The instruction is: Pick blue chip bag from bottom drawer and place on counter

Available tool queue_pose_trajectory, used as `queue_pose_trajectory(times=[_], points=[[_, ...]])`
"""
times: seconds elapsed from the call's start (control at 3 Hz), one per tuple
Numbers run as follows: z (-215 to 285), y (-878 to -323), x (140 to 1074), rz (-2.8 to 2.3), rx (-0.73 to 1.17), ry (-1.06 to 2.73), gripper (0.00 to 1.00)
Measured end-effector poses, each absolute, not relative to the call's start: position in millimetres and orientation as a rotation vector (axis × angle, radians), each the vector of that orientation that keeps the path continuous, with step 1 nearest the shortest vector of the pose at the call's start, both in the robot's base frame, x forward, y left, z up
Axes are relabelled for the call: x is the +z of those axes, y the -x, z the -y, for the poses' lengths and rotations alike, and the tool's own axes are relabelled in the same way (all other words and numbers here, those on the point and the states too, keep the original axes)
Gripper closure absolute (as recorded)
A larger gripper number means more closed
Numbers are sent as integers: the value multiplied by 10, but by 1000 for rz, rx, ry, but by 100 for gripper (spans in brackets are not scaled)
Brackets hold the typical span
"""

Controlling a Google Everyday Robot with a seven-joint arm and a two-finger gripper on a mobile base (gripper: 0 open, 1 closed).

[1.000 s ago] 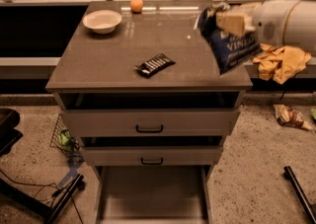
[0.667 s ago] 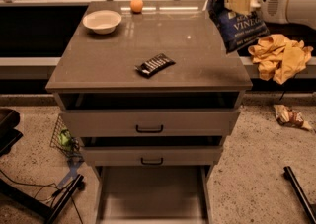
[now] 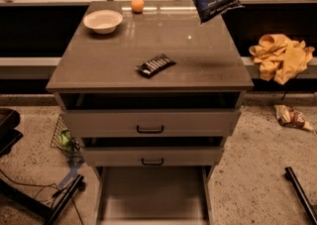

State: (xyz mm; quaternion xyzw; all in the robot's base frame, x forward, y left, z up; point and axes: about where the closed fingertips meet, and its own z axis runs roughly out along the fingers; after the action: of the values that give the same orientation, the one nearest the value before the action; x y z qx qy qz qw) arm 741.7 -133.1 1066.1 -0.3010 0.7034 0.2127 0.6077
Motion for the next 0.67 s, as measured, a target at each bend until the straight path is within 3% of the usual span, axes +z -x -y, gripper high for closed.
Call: queue_pose_trajectory(times=[0.67], points=[[1221,-7656,10657,-1612,488,658,100]])
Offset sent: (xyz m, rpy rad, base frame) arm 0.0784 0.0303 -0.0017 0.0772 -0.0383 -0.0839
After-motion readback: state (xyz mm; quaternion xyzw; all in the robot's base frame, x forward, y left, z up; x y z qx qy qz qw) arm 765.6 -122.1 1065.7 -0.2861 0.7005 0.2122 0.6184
